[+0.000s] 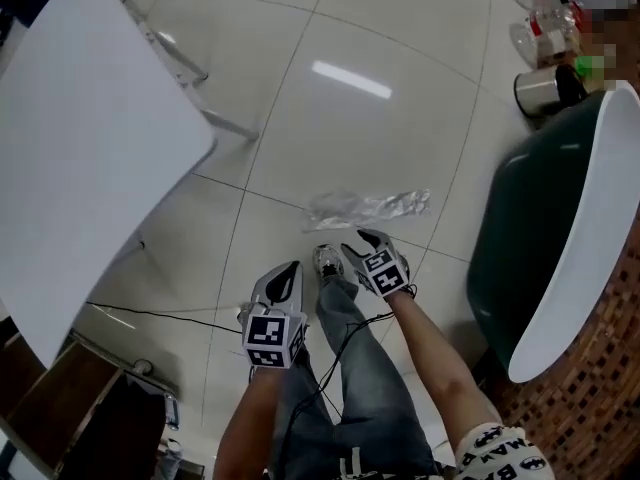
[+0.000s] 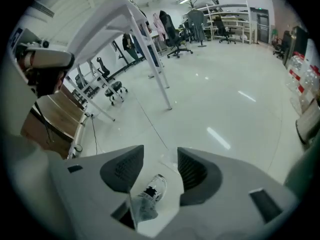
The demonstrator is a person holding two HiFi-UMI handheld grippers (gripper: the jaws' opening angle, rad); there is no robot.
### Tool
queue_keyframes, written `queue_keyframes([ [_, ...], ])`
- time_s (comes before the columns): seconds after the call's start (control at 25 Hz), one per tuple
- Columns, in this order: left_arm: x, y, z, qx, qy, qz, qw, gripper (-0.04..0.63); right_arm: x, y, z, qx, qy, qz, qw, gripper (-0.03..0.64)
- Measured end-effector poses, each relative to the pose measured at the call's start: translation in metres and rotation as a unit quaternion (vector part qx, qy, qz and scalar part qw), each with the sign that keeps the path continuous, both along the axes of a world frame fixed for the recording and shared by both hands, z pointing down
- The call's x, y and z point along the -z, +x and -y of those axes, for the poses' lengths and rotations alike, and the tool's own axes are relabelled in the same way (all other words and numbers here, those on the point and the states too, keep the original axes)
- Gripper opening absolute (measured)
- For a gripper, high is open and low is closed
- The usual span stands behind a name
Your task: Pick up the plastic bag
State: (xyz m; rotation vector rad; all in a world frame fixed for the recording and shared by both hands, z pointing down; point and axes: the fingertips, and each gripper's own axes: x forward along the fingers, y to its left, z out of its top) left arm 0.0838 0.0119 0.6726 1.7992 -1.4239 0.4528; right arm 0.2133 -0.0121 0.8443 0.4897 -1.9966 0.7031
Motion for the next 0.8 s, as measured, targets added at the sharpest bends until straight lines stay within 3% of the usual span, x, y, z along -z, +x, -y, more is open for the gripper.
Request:
queue_keyframes([
  [0.2,-0.096,0.01,0.018,-0.01,-0.018,0.005,0.9998,0.0,-0.151,0.015,0.007,0.027,-0.035,-0.033,0.998,0.227],
  [0.4,-0.174,0.006,0.024,-0.005,-0.018,0.007,0.9998,0.0,-0.266,0.005,0.018,0.109,-0.009,-0.055,0.993,0.252],
  [0.64,-0.217,-0.006,0.011,-0.001,-0.027,0.012,0.9996,0.0,-0.333,-0.013,0.021,0.19,0.065,-0.088,0.976,0.276],
  [0.8,-0.226,-0.006,0.0,0.002,-0.025,0.009,0.9996,0.0,-0.362,-0.015,0.016,0.241,0.08,-0.116,0.96,0.272],
])
